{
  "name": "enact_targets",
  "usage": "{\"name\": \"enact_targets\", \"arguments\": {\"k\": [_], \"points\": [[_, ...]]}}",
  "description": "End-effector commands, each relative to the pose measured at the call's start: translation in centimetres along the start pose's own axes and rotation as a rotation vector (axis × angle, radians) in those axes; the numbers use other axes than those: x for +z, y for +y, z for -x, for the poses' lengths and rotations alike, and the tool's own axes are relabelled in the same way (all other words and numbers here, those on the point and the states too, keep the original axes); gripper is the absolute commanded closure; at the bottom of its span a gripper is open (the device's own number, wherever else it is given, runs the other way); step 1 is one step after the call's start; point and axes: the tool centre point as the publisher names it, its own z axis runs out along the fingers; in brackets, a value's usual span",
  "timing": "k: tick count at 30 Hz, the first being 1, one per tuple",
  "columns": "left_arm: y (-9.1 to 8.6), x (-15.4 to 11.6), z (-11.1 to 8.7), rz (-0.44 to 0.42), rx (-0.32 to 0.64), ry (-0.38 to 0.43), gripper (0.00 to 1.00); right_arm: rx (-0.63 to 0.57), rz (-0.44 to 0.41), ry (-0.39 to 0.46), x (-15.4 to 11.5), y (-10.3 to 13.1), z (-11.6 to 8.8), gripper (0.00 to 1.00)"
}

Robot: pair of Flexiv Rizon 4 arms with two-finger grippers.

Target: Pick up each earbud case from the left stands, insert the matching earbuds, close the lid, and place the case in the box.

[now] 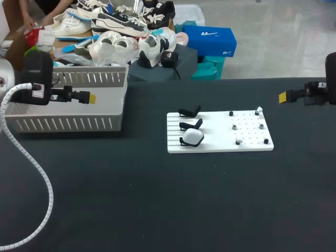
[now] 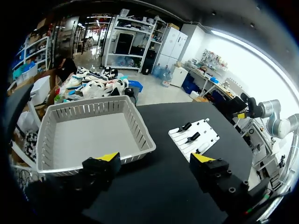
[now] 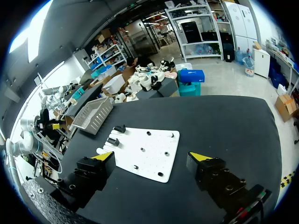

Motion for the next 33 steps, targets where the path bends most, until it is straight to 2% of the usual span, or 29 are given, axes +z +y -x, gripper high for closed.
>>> {"name": "enact_targets", "arguments": {"k": [1,2,4,8,13,20,24,29,33], "points": [[0.0,-0.2,0.0,-0.166,0.097,-0.059,0.0,0.0,0.0,0.0,0.0,0.0,0.0,0.0],[-0.2,-0.1,0.2,-0.177,0.123,-0.065,0.0,0.0,0.0,0.0,0.0,0.0,0.0,0.0],[-0.7,0.1,0.4,-0.259,0.197,-0.08,0.0,0.0,0.0,0.0,0.0,0.0,0.0,0.0],[-1.8,0.6,0.7,-0.364,0.362,-0.069,0.0,0.0,0.0,0.0,0.0,0.0,0.0,0.0],[-3.2,1.8,0.8,-0.462,0.558,-0.086,0.0,0.0,0.0,0.0,0.0,0.0,0.0,0.0],[-5.4,4.0,-0.3,-0.575,0.681,-0.077,0.0,0.0,0.0,0.0,0.0,0.0,0.0,0.0],[-7.1,5.1,-1.3,-0.631,0.784,-0.096,0.0,0.0,0.0,0.0,0.0,0.0,0.0,0.0],[-8.9,6.3,-2.0,-0.682,0.813,-0.086,0.0,0.0,0.0,0.0,0.0,0.0,0.0,0.0],[-10.0,7.5,-2.8,-0.686,0.83,-0.083,0.0,0.0,0.0,0.0,0.0,0.0,0.0,0.0]]}}
